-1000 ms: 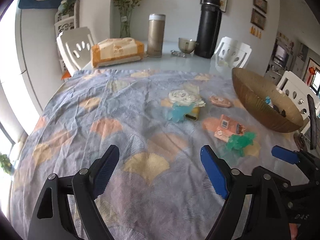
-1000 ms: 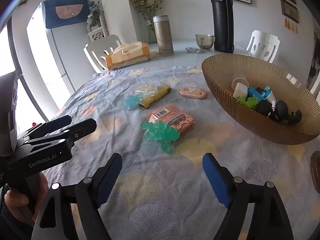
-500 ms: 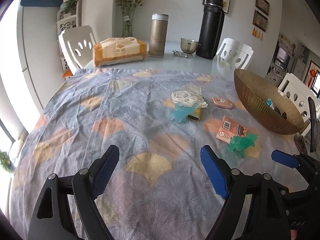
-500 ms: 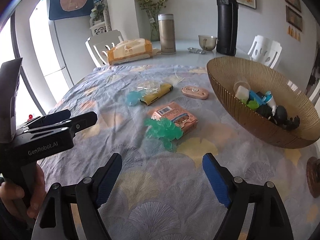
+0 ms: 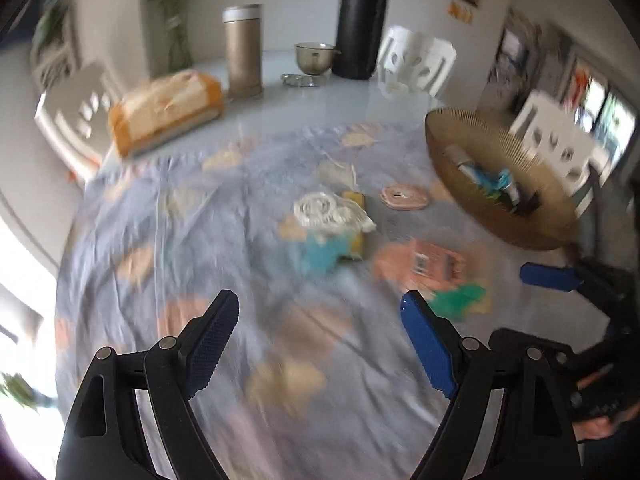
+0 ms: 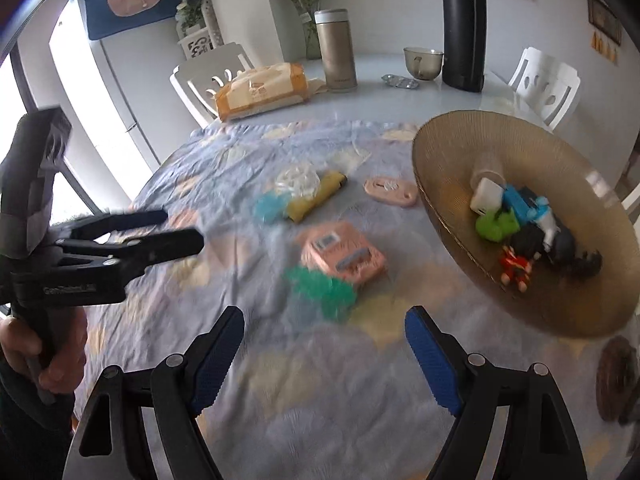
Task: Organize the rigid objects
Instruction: 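Move both open grippers back over the remaining items, then grasp the teal jelly toy with the left gripper while the right grasps the green jelly toy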
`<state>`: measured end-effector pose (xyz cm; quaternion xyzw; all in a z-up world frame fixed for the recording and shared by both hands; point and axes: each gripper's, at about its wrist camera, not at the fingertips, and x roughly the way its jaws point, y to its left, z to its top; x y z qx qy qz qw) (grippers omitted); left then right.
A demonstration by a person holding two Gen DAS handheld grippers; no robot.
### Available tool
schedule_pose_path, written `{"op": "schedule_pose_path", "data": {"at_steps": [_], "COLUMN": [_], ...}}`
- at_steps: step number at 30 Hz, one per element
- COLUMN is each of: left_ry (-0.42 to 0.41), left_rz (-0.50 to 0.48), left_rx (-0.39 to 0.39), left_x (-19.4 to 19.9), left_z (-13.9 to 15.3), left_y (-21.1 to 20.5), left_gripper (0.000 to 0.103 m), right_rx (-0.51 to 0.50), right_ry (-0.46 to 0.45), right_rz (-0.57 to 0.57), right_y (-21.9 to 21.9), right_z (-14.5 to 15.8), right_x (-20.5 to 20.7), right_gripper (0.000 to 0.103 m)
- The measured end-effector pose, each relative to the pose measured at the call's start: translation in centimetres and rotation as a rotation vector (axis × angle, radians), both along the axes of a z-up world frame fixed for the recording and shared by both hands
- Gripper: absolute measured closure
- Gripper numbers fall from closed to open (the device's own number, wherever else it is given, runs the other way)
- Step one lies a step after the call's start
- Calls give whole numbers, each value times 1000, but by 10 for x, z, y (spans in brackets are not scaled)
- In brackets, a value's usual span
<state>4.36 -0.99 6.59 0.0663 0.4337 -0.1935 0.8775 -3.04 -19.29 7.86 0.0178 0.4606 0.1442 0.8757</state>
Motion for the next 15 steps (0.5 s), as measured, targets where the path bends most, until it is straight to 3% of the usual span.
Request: {"op": "schedule_pose_path", "data": {"at_steps": [2, 5, 8, 12, 13, 14, 15], "left_ry": [1, 9, 37, 86, 91, 93, 95], "left_rz": [-17, -24, -23, -42, -44, -51, -56], "left_rx": [18, 46, 13, -105, -118, -127, -135], "left_x": [13, 32, 46, 53, 52, 51, 48], "left_z": [-11, -27, -38, -46, -47, -47, -47], "left_y": [-10, -19, -19, -16, -15, -15, -15], "left_gripper": [21, 27, 31, 52, 58, 72, 74], "right_rx": [-11, 17, 32, 16, 22, 13, 9], "right_ry": [19, 24, 13, -8, -4, -6, -9], "right_rz": [-32, -35, -23, -23, -19, -24, -23], "right_y": [3, 5, 7, 12, 13, 14, 14], "right_z": [-13, -26, -29, -32, -34, -37, -38], "right_x": [9, 13, 15, 20, 21, 22, 21], "right_gripper": [22, 33, 34, 43, 48, 50, 54]}}
